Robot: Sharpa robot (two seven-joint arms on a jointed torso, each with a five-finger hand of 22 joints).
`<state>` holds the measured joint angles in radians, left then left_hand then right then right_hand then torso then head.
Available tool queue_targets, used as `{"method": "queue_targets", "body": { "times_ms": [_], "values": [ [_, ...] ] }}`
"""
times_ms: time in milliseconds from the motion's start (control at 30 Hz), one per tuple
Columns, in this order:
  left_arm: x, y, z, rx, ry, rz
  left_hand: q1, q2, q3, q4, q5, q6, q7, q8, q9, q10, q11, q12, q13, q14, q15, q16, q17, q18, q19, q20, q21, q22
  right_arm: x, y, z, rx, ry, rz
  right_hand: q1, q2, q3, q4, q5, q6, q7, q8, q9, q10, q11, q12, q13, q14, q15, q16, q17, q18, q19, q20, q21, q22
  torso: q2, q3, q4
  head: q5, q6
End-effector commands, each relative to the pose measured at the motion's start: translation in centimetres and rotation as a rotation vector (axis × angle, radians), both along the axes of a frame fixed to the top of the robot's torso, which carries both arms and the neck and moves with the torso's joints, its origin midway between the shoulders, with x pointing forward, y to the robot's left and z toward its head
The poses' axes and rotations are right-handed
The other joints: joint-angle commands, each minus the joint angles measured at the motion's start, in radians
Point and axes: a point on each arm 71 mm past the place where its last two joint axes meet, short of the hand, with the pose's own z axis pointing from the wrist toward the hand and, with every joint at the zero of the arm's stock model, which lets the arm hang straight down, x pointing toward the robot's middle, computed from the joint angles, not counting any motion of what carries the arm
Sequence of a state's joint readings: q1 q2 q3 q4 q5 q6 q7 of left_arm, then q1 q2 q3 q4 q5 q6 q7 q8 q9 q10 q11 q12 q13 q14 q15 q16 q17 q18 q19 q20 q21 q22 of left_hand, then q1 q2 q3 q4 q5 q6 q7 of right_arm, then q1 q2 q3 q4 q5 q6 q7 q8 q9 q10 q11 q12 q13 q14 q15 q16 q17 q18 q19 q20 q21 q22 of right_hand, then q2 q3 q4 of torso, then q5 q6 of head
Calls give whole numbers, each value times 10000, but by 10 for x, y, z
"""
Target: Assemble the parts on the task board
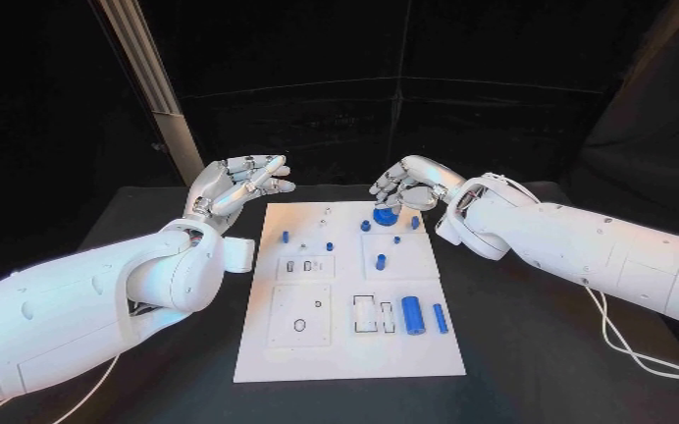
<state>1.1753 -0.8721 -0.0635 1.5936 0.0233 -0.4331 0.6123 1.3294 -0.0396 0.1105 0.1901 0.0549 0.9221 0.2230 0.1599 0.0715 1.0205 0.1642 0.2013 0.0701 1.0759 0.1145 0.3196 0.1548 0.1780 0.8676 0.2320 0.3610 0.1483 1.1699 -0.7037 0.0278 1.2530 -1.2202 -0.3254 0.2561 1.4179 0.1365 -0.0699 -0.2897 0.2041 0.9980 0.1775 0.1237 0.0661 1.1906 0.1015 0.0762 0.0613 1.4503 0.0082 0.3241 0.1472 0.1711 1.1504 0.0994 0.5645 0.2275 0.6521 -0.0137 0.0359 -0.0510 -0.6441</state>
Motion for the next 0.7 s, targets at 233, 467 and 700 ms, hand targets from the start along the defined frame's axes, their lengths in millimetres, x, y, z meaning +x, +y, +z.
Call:
{"method": "queue_targets", "body": {
  "times_ms": [233, 467, 700],
  "values": [
    [-7, -15, 2, -54, 61, -939, 73, 1, -45, -89, -23, 105, 11, -19, -30, 53, 7, -95, -24, 174, -19, 96, 55, 72, 138, -39, 48, -23, 5, 16, 4, -4278, -1185, -211, -593, -166, -56, 12, -172, 125, -78, -446, -7, -479, -52, -157, 16, 622, -94, 1811, 1219, 105, 626, -141, 1150, 596, 488, -49, 151, -143, 52],
    [-8, -18, 2, -99, 177, -1142, 62, 3, -54, -88, -24, 102, 12, -30, -33, 49, 9, -109, -27, 182, -18, 97, 61, 70, 147, -41, 49, -25, 5, 25, 5, -4911, -1386, -204, -715, -185, -38, 19, -278, -54, -82, -601, -7, -843, -33, -139, 31, 502, -95, 3163, 2117, 108, 769, -71, 1855, 980, 654, -63, 202, -161, 48],
    [-9, -19, 0, -85, 335, -1255, 21, 28, -76, -72, -23, 98, 23, -57, -40, 43, 16, -145, -32, 195, -17, 99, 77, 67, 169, -46, 50, -33, 5, 28, 6, -5119, -1350, -177, -713, -159, 6, 28, -287, -99, -92, -593, -3, -961, -10, -129, 37, 385, -85, 3668, 2475, 110, 709, -29, 2172, 1162, 755, -86, 260, -236, 36]
  ]
}}
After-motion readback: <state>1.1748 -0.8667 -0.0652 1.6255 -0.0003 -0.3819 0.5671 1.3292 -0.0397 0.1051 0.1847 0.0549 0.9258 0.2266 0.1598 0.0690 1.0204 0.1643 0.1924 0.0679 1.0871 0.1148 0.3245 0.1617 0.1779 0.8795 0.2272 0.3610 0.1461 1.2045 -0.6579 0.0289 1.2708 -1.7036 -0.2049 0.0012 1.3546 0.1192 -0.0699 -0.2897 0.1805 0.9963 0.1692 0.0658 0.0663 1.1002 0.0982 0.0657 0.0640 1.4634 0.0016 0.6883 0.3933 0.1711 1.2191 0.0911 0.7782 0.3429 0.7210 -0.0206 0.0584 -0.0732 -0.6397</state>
